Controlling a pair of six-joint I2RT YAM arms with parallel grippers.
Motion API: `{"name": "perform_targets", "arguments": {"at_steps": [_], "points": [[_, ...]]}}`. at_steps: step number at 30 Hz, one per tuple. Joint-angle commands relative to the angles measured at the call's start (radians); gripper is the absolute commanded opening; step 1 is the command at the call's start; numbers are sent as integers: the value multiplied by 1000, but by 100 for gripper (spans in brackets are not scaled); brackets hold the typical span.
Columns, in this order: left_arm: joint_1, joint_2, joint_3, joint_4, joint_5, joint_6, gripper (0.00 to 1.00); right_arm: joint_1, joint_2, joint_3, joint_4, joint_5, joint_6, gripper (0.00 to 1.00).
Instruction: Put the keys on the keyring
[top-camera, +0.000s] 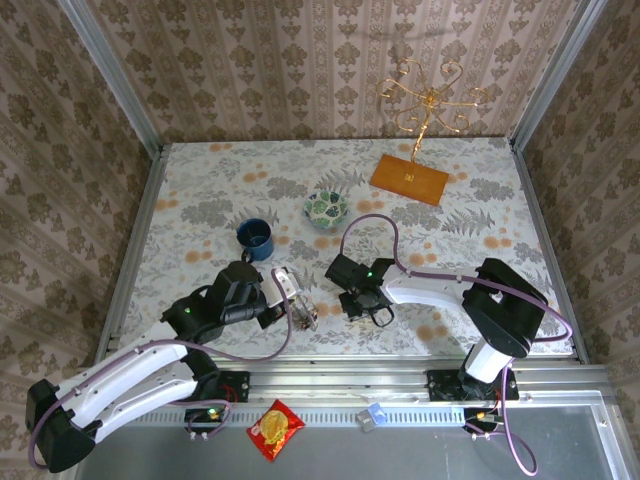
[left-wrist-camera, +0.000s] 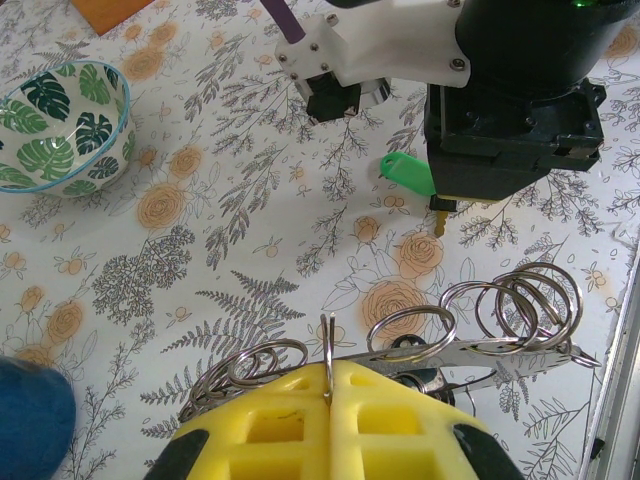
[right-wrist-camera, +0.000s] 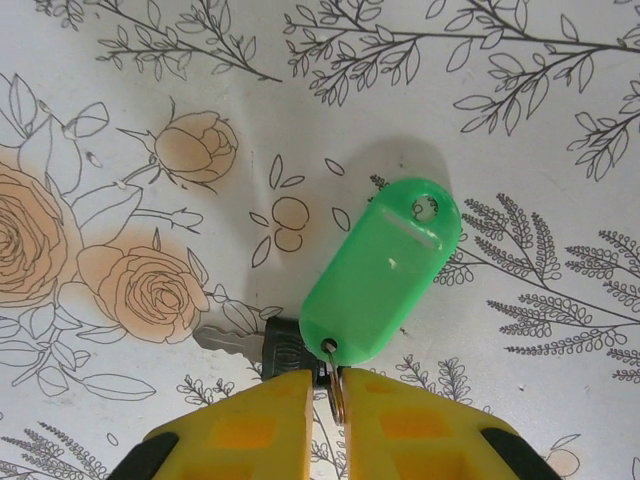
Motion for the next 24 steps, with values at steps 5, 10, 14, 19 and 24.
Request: {"name": "perform_targets", "arguments": {"at_steps": [5, 10, 14, 19, 24], "points": [[-6, -3, -10, 21, 13, 24, 0, 0, 11, 28, -4, 16, 10, 14], [-7, -6, -10, 19, 13, 23, 0, 1, 8, 31, -13, 23, 9, 11], [-6, -7, -9, 18, 14, 24, 0, -1, -3, 31, -24, 31, 8, 4], [-7, -9, -11, 24, 17, 15, 0, 0, -50, 19, -28, 43, -6, 0], [-6, -12, -17, 57, 27, -8, 0, -2, -174, -27, 55, 74, -102, 0]]}}
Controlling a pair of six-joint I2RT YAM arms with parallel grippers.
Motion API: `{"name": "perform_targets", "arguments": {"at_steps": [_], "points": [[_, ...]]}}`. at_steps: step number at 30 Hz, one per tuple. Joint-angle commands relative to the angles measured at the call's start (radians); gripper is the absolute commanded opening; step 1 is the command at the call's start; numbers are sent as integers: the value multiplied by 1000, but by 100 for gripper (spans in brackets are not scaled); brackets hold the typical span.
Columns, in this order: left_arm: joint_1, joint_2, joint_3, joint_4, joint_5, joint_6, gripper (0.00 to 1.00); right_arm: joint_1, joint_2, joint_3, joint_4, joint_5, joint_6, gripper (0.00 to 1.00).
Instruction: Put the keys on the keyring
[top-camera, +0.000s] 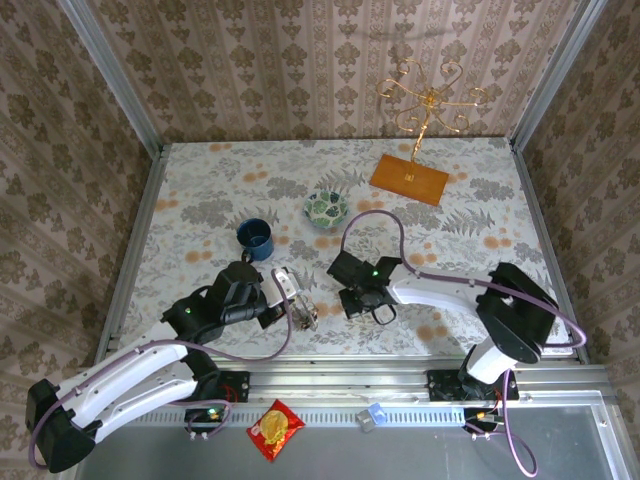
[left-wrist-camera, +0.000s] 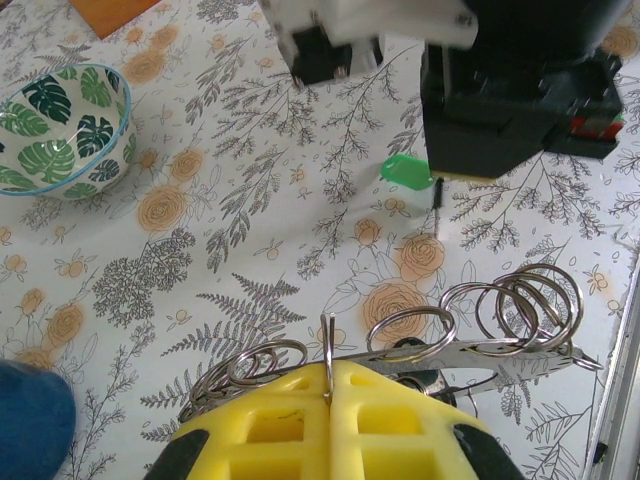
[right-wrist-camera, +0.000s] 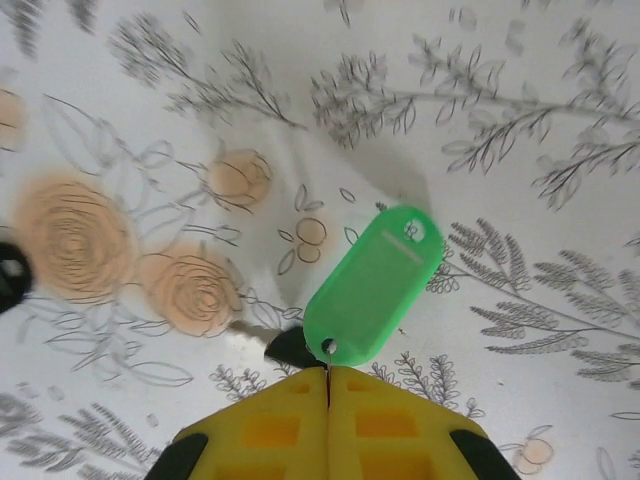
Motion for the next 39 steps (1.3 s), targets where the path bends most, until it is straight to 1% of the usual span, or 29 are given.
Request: {"name": "perform_targets", "arguments": {"at_steps": [1, 6, 8, 10, 15, 18, 26, 32, 36, 39], "points": [[-7, -10, -11, 48, 31, -11, 0, -1, -117, -36, 73, 53, -110, 0], [-6, -7, -15, 83, 41, -32, 0, -12, -263, -88, 249, 18, -333, 0], [-8, -7, -17, 96, 52, -40, 0, -24, -307, -102, 316, -43, -416, 0], [-9, -8, -20, 113, 61, -56, 0, -50, -345, -119, 378, -142, -488, 0], [-9, -8, -26, 159, 76, -103, 0, -134, -400, -162, 469, -379, -563, 0], [-9, -5, -28, 177, 85, -135, 0, -141, -417, -185, 509, -436, -617, 0], [-8, 20, 7, 159, 135, -200, 0, -138, -422, -212, 594, -447, -758, 0], [-7, 48, 23, 170, 155, -263, 0, -121, -415, -214, 638, -411, -869, 0], [-2, 59, 22, 194, 171, -297, 0, -103, -410, -246, 700, -380, -923, 0], [1, 58, 20, 205, 177, -311, 0, -97, -410, -258, 703, -407, -962, 0]]}}
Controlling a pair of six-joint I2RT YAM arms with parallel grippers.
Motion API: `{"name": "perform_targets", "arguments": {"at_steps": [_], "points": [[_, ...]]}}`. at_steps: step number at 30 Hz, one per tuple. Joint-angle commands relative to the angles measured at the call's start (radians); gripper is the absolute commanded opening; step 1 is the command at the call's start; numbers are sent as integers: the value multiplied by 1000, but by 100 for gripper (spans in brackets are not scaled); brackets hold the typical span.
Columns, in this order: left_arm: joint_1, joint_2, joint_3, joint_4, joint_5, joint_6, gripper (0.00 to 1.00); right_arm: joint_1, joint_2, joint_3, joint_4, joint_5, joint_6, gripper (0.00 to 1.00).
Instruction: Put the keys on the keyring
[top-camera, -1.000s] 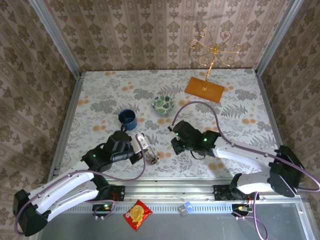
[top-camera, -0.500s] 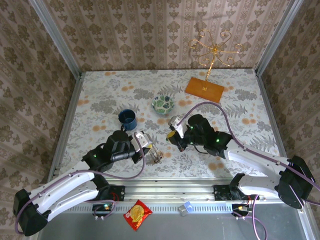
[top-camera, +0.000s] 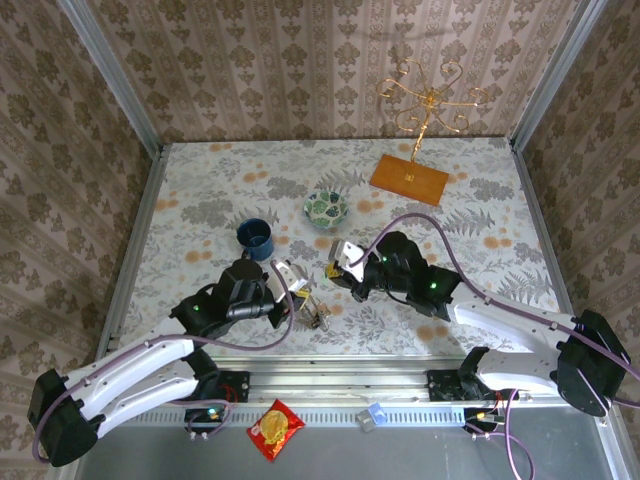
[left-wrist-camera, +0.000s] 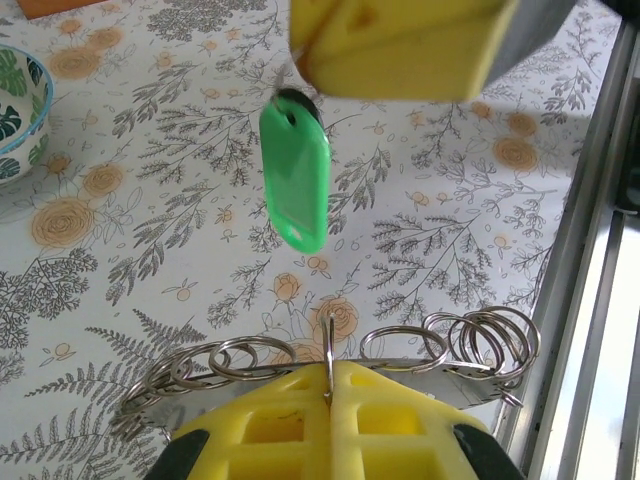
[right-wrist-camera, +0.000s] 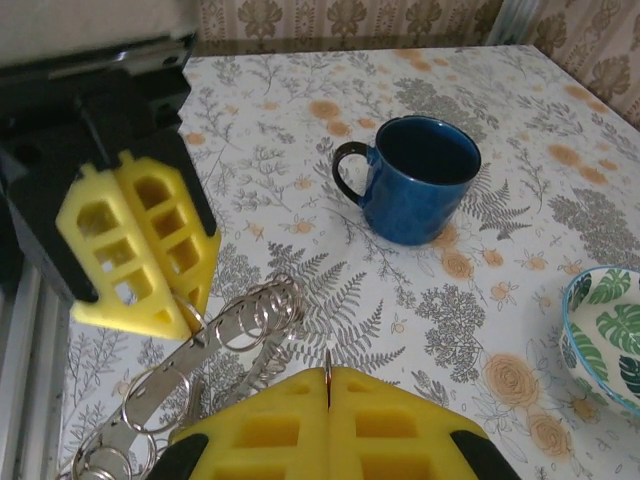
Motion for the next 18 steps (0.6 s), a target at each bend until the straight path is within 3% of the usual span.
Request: {"name": "perform_targets", "arguments": {"at_steps": [1, 18], "points": [[1, -4, 40, 66, 36, -46, 0, 13, -5, -19, 36, -10, -83, 0], [40, 7, 33, 103, 125, -79, 0, 99, -48, -54, 35, 91, -238, 0]]}}
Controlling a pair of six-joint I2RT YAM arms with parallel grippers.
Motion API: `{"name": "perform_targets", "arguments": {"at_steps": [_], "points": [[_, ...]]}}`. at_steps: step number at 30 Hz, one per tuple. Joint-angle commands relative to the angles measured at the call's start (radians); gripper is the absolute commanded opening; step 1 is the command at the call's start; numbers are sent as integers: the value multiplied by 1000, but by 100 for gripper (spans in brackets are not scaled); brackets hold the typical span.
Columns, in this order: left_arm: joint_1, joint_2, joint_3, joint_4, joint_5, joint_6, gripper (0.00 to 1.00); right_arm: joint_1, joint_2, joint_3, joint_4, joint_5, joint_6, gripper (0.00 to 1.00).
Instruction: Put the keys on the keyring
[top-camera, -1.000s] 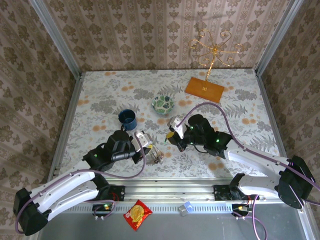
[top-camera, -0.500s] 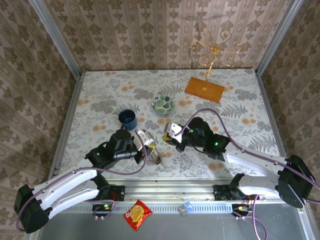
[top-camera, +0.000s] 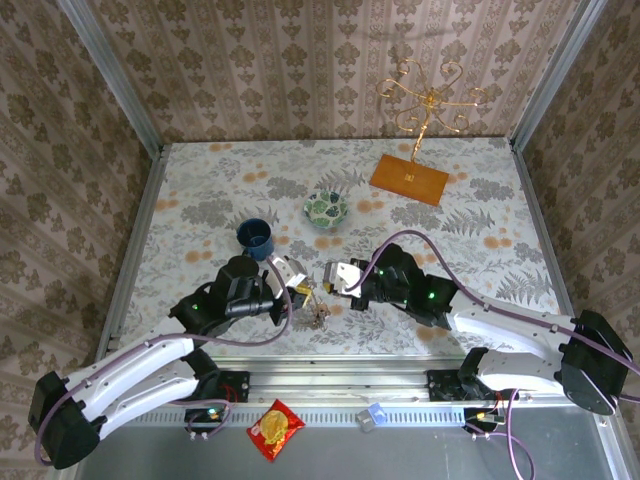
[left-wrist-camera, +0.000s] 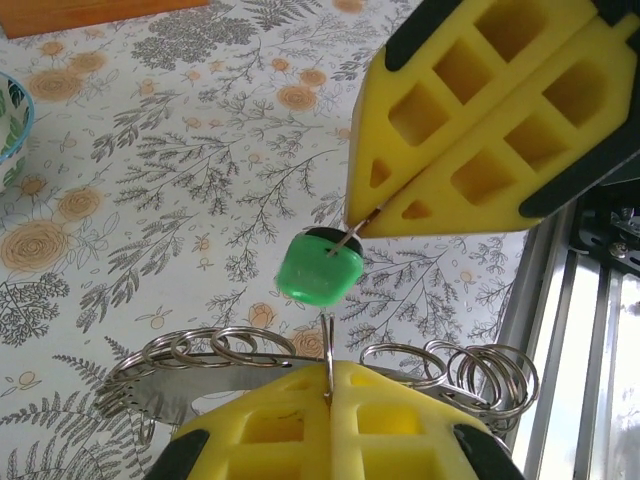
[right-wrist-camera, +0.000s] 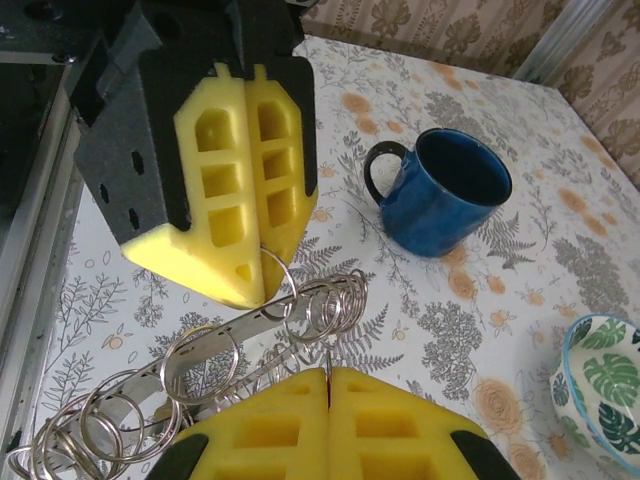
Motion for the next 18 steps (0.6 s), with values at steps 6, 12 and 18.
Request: {"name": "perform_targets", "arguments": {"at_steps": [6, 12, 18], "points": [[11, 14, 33, 53, 54, -36, 0, 61, -23, 4, -12, 111, -120, 0], [11, 15, 30, 57, 57, -43, 0, 77, -10, 23, -37, 135, -149, 0], [12, 17, 30, 53, 58, -41, 0, 82, -6, 28, -15, 138, -144, 0]]}}
